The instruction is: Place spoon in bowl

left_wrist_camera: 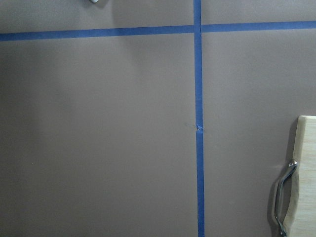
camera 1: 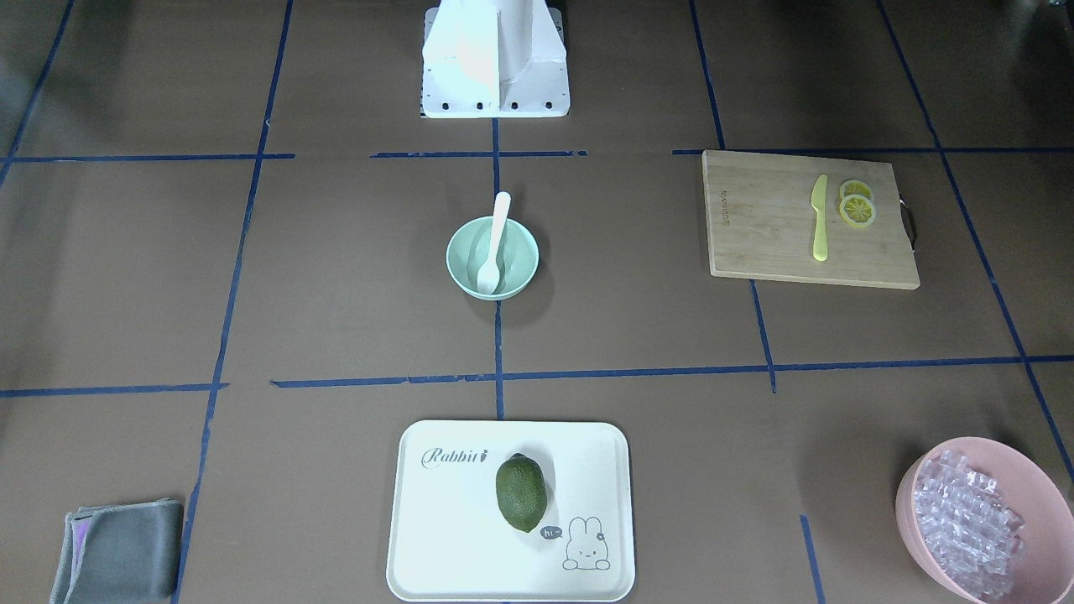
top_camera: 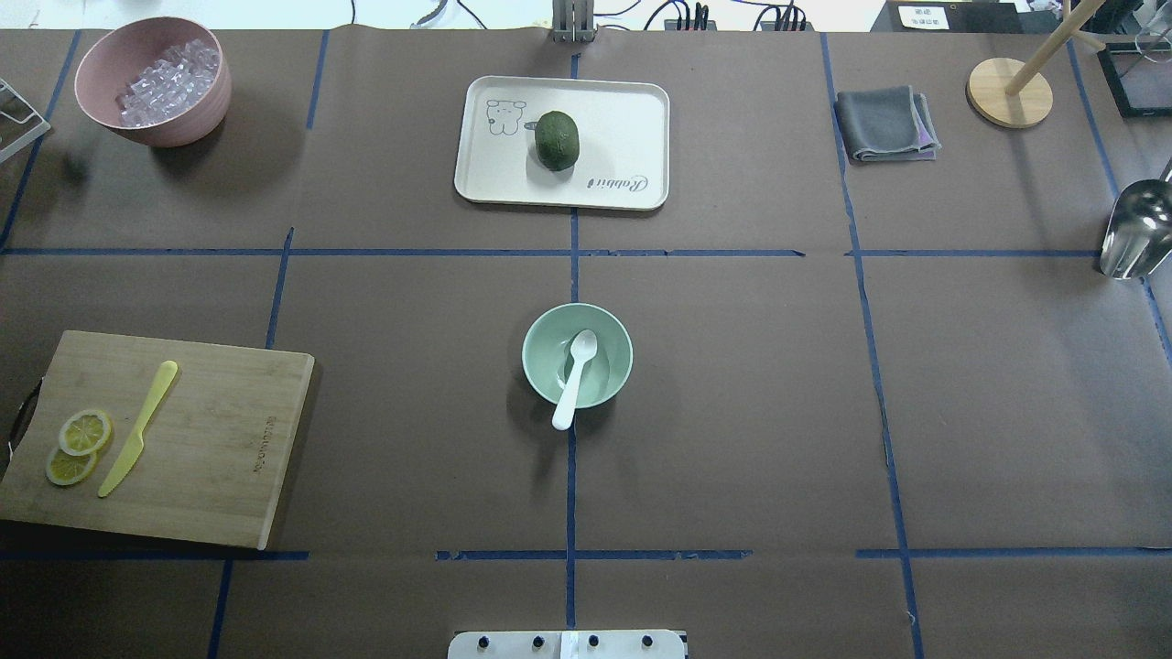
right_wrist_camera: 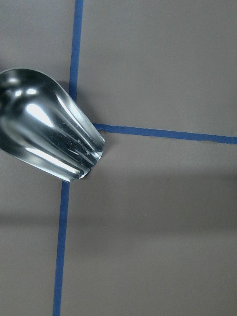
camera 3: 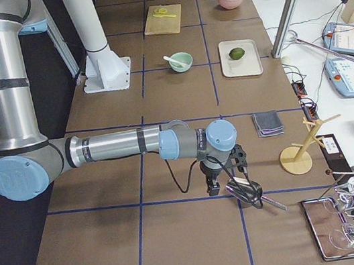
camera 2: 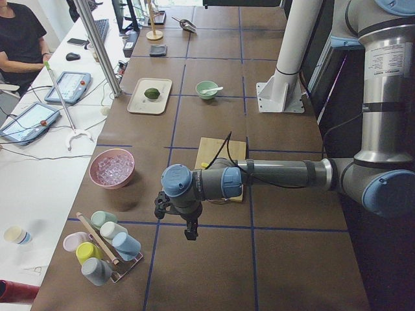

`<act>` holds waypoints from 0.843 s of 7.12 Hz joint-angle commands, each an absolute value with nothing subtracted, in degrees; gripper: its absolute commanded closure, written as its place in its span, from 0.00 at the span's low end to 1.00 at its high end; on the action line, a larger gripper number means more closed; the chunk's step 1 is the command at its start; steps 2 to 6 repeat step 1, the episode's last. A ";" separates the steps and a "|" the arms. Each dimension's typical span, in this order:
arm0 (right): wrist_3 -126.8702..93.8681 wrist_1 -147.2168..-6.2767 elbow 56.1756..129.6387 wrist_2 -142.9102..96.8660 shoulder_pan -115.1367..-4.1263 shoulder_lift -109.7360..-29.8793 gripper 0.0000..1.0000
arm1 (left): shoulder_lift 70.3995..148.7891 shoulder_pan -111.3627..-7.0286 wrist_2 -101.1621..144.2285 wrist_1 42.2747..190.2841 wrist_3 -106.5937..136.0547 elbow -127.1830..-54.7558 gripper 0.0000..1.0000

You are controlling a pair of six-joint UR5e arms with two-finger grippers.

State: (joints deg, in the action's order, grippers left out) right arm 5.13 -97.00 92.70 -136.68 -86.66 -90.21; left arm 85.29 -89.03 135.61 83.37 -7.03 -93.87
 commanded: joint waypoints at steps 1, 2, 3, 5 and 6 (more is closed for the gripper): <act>5.19 -97.03 92.55 -136.58 -86.92 -90.26 0.00 | 85.17 -89.03 135.62 83.32 -7.03 -94.04 0.00; 5.19 -97.03 92.55 -136.58 -86.92 -90.26 0.00 | 85.17 -89.03 135.62 83.32 -7.03 -94.04 0.00; 5.19 -97.03 92.55 -136.58 -86.92 -90.26 0.00 | 85.17 -89.03 135.62 83.32 -7.03 -94.04 0.00; 5.19 -97.03 92.55 -136.58 -86.92 -90.26 0.00 | 85.17 -89.03 135.62 83.32 -7.03 -94.04 0.00; 5.19 -97.03 92.55 -136.58 -86.92 -90.26 0.00 | 85.17 -89.03 135.62 83.32 -7.03 -94.04 0.00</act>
